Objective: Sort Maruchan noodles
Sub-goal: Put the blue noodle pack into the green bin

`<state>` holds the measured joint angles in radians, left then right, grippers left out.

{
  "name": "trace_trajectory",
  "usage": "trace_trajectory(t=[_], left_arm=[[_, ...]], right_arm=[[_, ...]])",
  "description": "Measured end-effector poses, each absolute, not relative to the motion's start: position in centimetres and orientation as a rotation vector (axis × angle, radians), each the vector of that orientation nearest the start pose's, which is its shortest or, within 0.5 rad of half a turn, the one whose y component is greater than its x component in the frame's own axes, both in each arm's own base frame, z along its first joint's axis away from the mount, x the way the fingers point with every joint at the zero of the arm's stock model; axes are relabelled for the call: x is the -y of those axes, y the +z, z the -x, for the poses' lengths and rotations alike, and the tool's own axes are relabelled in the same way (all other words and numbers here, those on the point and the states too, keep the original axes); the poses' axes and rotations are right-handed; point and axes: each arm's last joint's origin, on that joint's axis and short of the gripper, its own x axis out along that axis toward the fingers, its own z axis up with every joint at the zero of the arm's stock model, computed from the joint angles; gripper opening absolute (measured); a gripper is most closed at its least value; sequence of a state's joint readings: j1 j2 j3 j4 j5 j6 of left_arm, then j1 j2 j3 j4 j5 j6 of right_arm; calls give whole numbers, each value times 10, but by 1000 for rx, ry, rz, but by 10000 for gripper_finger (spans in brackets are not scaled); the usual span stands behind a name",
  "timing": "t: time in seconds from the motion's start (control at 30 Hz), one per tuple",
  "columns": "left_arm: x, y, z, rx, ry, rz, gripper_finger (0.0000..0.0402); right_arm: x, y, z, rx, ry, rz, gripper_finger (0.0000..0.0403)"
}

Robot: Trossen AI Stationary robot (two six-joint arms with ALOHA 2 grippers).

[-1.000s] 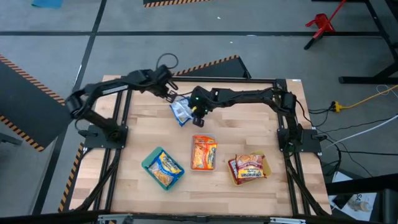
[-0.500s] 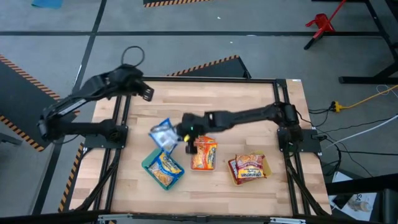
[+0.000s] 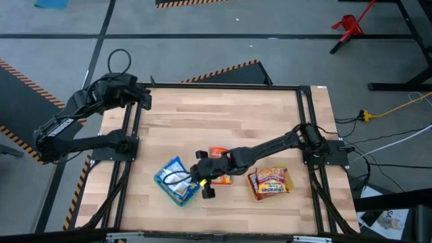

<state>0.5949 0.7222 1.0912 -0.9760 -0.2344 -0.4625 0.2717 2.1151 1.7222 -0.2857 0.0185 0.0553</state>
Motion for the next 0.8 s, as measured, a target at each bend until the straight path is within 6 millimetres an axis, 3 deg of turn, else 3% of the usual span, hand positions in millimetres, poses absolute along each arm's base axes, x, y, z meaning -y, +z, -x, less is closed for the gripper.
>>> trace_trajectory(t=[0.23,0.6,0.8], left_arm=[[-65,368,-83,-409,939,530,0],[-65,368,-83,-409,944,528,0],[-65,368,-83,-409,944,528,0]], right_arm=[[-127,206,-474,-708,248,-49,0],[-126,197,-479,-725,330,-142,1],[-127,196,-479,-720,346,-142,27]])
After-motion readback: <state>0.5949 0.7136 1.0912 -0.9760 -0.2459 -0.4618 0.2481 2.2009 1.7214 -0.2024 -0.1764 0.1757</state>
